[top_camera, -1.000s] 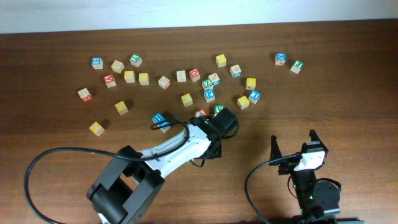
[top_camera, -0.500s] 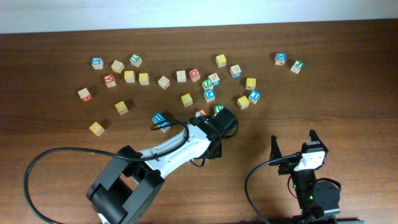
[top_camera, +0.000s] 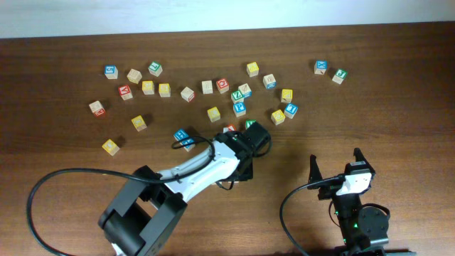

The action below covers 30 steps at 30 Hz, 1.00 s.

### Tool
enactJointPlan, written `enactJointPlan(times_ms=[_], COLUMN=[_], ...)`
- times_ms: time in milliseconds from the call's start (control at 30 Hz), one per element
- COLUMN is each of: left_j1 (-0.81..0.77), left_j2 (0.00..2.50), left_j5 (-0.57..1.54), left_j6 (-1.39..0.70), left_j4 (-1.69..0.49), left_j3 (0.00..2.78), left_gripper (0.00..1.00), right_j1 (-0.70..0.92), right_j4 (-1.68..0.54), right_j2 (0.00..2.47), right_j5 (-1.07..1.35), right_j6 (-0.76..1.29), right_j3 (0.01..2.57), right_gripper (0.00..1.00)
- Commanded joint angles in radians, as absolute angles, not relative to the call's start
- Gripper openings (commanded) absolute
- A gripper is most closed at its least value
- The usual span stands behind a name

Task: Spell out RSS
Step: 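Place the yellow S block right of the R block, then reach the left gripper to the second yellow S block and grasp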

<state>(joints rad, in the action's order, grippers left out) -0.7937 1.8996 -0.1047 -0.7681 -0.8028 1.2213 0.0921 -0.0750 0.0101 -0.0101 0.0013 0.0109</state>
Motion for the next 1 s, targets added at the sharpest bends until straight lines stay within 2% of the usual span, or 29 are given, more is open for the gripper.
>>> enactJointPlan(times_ms=[0,167,333,467,500,533,600,667,733,967], left_j1=[-0.753,-0.695,-0.604,-0.444,-0.395,-0.350,-0.271,-0.222,-0.194,-0.171], left_j2=[1.884,1.884,1.876,1.836,1.822,1.813,1.810,1.830,1.857,2.035], left_j5=[-0.113,-0.113,-0.113,-0.113,-0.113,-0.113,-0.113,-0.141,-0.196,-0.228], left_j6=[-0.745,-0.646,-0.634,-0.570,-0.570,-0.569,-0.513,-0.378,-0.261,-0.161], left_j4=[-0.802,-0.816,-0.965,-1.121,-1.131,-1.127,-1.096,-1.043,-0.970,-0.751], left_j3=[1.249,1.351,1.560,1.726,1.742,1.749,1.749,1.749,1.749,1.749], left_gripper=[0.36,0.36,0.38,0.45,0.50,0.54,0.54,0.63,0.60,0.58], right_j1=[0.084,0.084,0.084,0.084,0.084,0.084,0.084,0.084,0.084,0.084], right_j4=[-0.082,-0.082,-0.082,-0.082,-0.082,-0.082,-0.082,-0.082,-0.082,-0.082], right_j2=[0.004,0.004,0.004,0.004,0.004,0.004,0.004,0.004,0.004,0.004], right_j5=[-0.019,-0.019,-0.019,-0.019,-0.019,-0.019,-0.019,-0.019,-0.019,-0.019], right_j6=[0.009,0.009,0.009,0.009,0.009,0.009,0.009,0.009,0.009,0.009], right_j3=[0.006,0.006,0.006,0.006,0.006,0.006,0.006,0.006,0.006,0.006], right_gripper=[0.98,0.98,0.98,0.98,0.98,0.98,0.98,0.98,0.98,0.98])
